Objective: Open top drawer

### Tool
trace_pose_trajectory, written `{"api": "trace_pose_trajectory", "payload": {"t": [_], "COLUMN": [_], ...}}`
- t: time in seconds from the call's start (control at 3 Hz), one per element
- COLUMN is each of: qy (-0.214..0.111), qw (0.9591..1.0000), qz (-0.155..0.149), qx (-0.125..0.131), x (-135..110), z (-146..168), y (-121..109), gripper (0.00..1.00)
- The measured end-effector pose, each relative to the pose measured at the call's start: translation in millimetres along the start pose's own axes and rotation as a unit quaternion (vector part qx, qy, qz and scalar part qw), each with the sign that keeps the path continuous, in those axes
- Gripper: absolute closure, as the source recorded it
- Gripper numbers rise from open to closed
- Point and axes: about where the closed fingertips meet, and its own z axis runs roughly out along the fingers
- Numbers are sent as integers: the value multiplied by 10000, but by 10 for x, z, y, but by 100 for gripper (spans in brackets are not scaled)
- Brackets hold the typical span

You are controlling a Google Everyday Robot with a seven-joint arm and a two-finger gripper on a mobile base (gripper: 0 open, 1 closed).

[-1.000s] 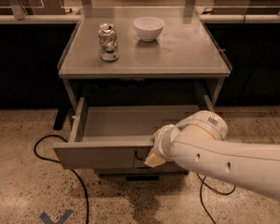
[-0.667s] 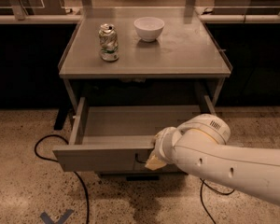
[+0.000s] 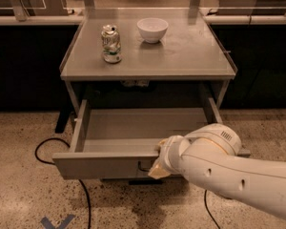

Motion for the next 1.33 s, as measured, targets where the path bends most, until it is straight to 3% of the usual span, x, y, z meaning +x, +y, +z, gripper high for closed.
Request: {"api": "trace_pose_trajectory", "payload": {"t": [0.33, 0.67, 1.33], "qy": [0, 0, 0], "qw": [10000, 10000, 10000], "qz": [0, 0, 0], "qx": [0, 0, 0], "x": [-14, -14, -14], "z": [-9, -9, -9], "y": [0, 0, 0], "gripper": [100, 81, 35]}}
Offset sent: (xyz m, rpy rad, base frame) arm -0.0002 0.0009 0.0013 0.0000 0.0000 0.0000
